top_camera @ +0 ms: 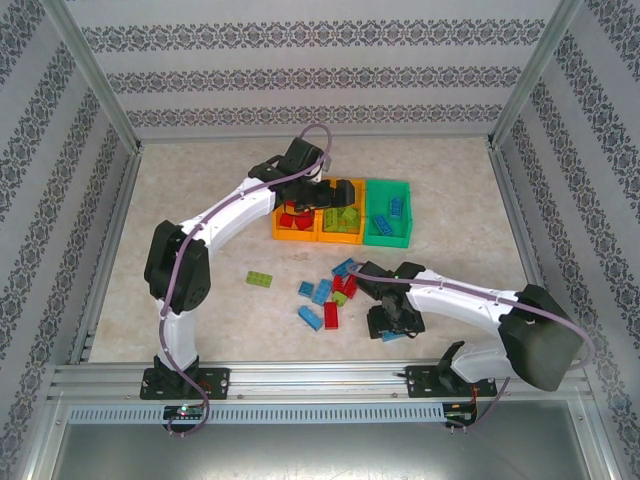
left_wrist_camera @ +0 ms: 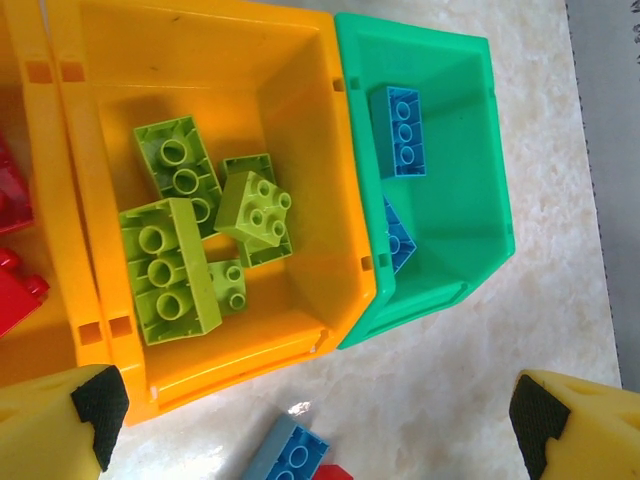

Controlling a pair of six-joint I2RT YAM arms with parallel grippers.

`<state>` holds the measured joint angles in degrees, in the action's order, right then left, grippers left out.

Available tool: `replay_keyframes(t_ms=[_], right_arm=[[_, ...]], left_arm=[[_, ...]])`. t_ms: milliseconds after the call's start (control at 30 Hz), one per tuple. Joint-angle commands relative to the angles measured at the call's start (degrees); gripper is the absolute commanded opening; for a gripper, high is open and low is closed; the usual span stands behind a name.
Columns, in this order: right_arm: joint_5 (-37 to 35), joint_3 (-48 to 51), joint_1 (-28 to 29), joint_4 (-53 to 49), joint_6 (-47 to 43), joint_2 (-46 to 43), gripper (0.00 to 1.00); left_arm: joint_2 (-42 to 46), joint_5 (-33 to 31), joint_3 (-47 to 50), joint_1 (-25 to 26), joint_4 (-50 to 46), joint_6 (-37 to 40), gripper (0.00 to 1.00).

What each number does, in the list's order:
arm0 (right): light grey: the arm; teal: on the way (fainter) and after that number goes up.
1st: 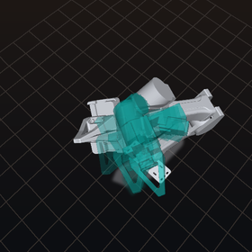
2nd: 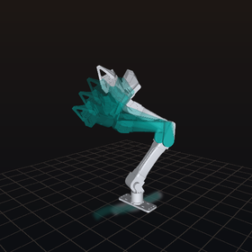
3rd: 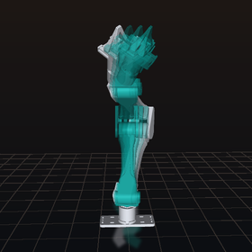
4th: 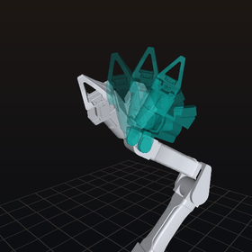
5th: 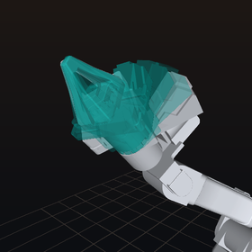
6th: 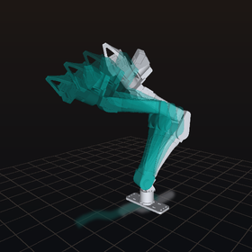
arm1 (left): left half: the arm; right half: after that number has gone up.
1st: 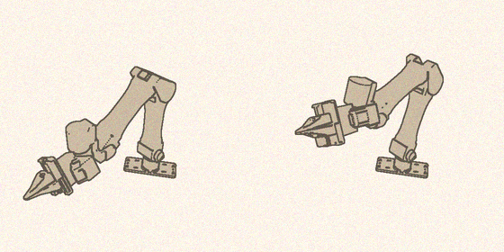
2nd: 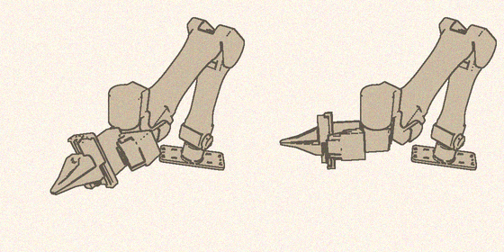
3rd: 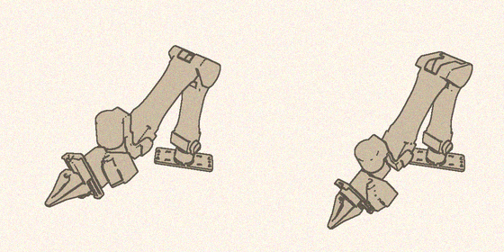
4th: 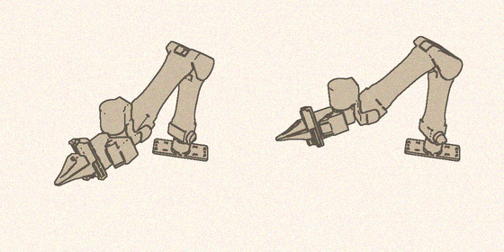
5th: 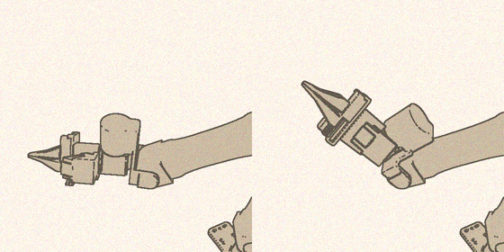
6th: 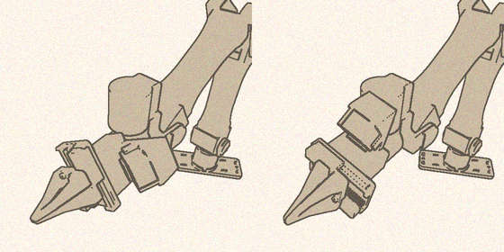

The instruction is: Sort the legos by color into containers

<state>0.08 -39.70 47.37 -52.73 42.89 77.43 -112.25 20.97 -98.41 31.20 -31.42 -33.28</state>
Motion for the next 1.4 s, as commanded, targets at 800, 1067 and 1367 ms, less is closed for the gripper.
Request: replay_keyframes(t_ms=[800, 1067, 1367], right_arm=[[-0.78, -3.58, 2.77, 3.87, -0.99, 2.51, 0.89], [-1.22, -2.04, 1.67, 8.89, -1.15, 6.12, 0.85], [-0.78, -1.66, 2.11, 9.74, -2.22, 7.29, 0.56]], left_arm=[[6.37, 0.24, 7.15, -1.74, 3.65, -1.33, 1.0], [7.95, -0.01, 8.9, -1.78, 4.0, -1.61, 1.0], [11.34, -1.75, 13.2, -3.04, 4.11, -2.13, 1.0]])
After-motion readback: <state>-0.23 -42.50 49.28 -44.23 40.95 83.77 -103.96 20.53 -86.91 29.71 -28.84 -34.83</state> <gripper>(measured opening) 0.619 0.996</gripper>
